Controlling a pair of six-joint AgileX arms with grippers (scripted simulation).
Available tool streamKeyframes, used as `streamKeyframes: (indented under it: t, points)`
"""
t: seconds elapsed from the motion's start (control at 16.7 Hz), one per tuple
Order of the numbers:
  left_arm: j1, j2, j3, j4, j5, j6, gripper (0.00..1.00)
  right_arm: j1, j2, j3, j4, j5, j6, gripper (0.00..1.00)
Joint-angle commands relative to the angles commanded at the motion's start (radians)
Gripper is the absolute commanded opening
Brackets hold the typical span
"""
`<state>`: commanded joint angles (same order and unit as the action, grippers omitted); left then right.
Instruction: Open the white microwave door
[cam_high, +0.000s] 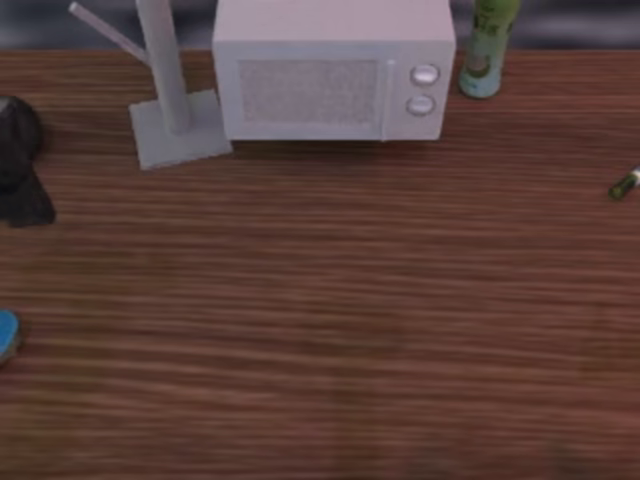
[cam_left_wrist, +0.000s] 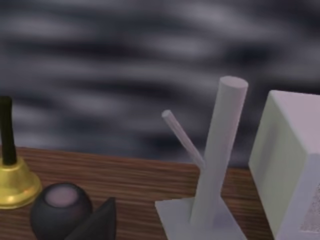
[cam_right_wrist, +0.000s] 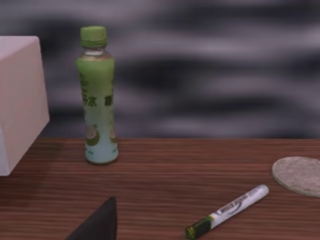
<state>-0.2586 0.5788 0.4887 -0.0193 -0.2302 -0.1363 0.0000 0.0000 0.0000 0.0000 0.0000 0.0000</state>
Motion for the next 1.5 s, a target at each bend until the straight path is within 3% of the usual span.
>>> streamKeyframes:
  t: [0.48, 0.84, 1.08, 1.5]
  points:
    - [-0.332, 0.914, 0.603, -0.057, -0.295, -0.165, 1.0, 0.0, 0.0, 0.0, 0.0, 0.0, 0.0, 1.0]
    - [-0.52, 1.367, 0.957, -0.074, -0.46, -0.268, 1.0, 0.0, 0.0, 0.0, 0.0, 0.0, 0.0, 1.0]
    - [-0.581, 1.509, 1.078, -0.073, -0.514, -0.305, 1.0, 0.0, 0.0, 0.0, 0.0, 0.0, 0.0, 1.0]
    - [-0.575, 1.533, 1.099, -0.068, -0.509, -0.301, 1.0, 0.0, 0.0, 0.0, 0.0, 0.0, 0.0, 1.0]
